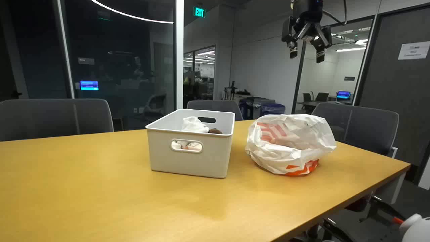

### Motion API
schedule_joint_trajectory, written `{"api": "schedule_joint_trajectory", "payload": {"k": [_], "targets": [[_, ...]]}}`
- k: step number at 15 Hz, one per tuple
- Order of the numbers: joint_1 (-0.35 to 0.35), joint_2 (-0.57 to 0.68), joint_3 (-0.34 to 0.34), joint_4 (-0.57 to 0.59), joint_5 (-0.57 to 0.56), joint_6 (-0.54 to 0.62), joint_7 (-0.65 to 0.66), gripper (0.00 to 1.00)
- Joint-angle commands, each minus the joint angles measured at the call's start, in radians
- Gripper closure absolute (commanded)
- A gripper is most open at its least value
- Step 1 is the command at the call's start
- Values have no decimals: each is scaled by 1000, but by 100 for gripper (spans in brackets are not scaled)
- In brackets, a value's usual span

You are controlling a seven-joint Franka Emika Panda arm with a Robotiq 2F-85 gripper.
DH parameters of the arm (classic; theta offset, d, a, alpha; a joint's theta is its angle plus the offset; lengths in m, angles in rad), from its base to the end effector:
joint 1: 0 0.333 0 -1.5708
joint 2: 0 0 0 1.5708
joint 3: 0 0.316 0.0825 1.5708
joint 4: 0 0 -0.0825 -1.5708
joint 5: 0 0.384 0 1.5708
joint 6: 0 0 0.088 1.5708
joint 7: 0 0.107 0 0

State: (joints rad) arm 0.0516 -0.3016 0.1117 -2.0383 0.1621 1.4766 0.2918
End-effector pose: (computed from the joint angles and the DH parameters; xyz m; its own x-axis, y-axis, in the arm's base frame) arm 0.4259 0.0941 0.5511 0.9500 -0.1308 -0.2835 -0.1499 -0.9876 -0.0468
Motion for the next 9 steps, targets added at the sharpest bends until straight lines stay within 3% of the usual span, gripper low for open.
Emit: {"api": "schedule_joint_trajectory", "payload": {"k": [1,7,9], "targets": [[-1,1,1,5,0,-2,0,0],[-2,-3,1,10,0,-2,0,0],[9,2,5,-21,24,46,-21,0]]}}
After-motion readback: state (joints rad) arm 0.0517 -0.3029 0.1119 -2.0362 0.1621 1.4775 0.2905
